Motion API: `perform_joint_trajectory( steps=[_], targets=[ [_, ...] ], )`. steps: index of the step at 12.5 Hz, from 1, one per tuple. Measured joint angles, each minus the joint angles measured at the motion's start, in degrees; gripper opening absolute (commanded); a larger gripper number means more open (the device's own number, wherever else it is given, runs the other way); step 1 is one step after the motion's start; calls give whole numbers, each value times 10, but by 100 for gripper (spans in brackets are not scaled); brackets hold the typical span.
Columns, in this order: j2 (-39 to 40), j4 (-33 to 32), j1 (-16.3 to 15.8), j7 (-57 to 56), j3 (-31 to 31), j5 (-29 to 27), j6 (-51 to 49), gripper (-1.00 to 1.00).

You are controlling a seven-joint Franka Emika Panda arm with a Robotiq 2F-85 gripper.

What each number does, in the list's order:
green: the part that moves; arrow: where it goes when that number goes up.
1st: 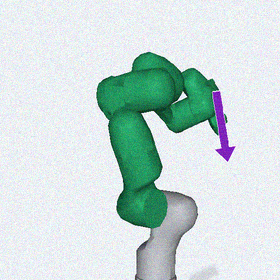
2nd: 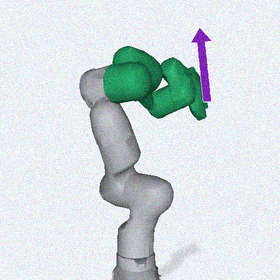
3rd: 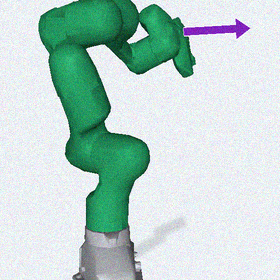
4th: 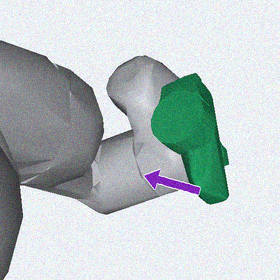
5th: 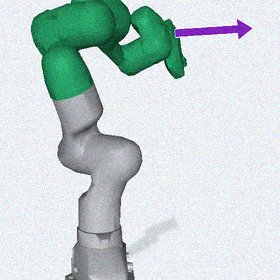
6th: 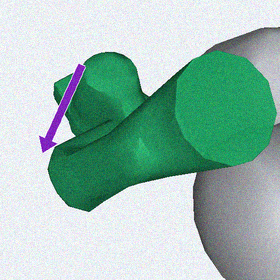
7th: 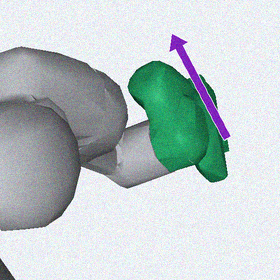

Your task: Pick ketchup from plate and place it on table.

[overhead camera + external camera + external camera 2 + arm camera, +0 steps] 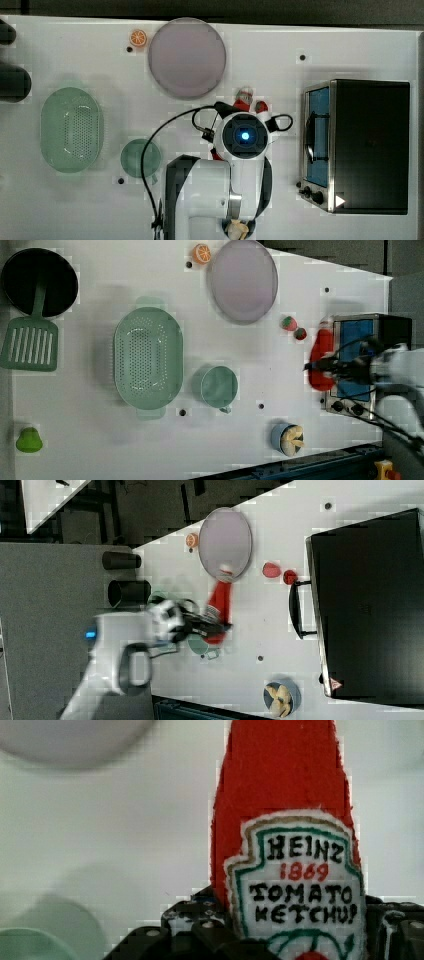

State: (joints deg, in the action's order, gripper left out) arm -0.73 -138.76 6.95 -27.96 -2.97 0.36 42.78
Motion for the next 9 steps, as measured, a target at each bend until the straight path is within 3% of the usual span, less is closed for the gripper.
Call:
perform_joint_trajectory(
  steps=[3, 6, 9],
  targets=[
    [92, -25, 1, 9, -1, 1, 64, 30],
    [134, -26, -2, 15, -1, 1, 152, 36],
    [138, -16, -4, 16, -2, -3, 180, 100]
  ],
)
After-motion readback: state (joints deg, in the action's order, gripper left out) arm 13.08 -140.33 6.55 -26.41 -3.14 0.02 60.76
